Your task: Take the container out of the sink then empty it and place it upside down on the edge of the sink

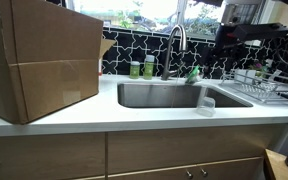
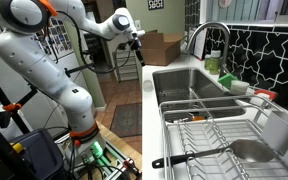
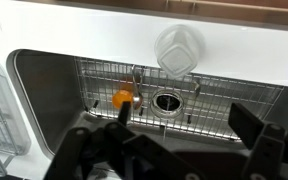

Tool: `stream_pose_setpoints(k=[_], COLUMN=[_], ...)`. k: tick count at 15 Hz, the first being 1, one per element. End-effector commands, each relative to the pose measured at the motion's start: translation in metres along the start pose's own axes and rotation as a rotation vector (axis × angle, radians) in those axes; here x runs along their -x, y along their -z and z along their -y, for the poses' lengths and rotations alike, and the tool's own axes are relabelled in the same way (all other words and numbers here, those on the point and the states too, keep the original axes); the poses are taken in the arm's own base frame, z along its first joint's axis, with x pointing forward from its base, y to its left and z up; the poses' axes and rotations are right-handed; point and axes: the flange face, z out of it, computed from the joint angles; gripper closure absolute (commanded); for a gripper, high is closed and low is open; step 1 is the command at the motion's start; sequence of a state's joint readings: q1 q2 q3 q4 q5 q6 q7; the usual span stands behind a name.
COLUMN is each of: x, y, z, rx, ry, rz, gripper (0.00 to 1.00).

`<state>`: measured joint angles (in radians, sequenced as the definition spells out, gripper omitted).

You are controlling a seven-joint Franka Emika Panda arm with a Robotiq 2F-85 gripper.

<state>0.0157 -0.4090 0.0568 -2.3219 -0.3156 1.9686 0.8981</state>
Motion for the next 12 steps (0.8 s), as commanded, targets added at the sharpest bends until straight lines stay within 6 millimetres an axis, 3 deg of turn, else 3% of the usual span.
stream_pose_setpoints(k=[1,9,10,12], x=[0.008,0.009,0.000,0.001], y=[-0.001,0.010,0.012,0.014], z=[-0.026,-0.072,-0.062,-0.067], rx=[-0.039,0.048,0.021,0.035], ry=[0.024,-0.267,-0.192,-0.236], rz=[0.008,-0.115,-0.073,-0.095], gripper=[0.00,0.00,0.00,0.00])
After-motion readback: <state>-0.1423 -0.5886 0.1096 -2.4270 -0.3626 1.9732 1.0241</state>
